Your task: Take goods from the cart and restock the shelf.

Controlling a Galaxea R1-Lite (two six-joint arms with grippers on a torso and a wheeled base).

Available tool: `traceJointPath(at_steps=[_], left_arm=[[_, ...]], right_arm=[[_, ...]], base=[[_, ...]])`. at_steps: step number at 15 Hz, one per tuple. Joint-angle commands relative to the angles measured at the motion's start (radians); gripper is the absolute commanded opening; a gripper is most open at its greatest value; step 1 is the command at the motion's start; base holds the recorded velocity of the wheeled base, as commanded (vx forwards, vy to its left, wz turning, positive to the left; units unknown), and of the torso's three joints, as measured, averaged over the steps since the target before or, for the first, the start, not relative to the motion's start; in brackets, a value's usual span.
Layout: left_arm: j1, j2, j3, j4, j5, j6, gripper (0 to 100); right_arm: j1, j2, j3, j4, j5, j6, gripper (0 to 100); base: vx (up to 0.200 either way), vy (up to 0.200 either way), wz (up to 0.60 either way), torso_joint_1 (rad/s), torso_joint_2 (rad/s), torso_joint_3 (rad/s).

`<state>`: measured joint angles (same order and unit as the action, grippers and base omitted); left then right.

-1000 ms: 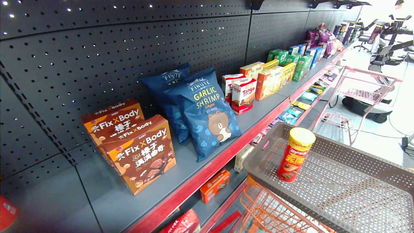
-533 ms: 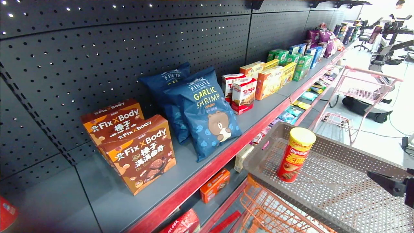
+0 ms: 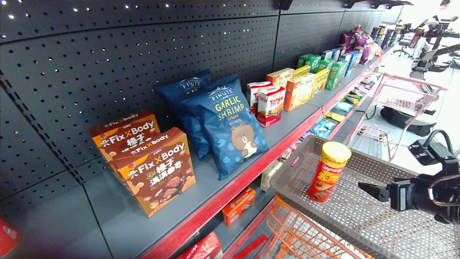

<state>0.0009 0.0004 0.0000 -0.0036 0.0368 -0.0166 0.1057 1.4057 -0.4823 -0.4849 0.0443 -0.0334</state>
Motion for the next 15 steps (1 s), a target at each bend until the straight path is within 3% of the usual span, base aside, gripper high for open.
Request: traceJointPath(at_steps=[1, 9, 15], left_arm=[[0.001, 0.000, 0.000, -0.001, 0.000, 0.000, 100], [0.001, 0.000, 0.000, 0.001, 0.000, 0.000, 100], [0.001, 0.000, 0.000, -0.001, 0.000, 0.000, 100]], right_arm=[[0.005, 0.128, -0.048, -0.029, 0.002, -0.010, 100], [0.002, 0.297, -0.223, -0.031, 0.086, -0.019, 100], [0.012, 0.345, -0.240, -0.035, 0.151, -0.066, 100]], base=[[0.000, 0.000, 0.00, 0.000, 0.00, 0.000], [0.000, 0.000, 0.00, 0.000, 0.00, 0.000], [0.000, 0.000, 0.00, 0.000, 0.00, 0.000]])
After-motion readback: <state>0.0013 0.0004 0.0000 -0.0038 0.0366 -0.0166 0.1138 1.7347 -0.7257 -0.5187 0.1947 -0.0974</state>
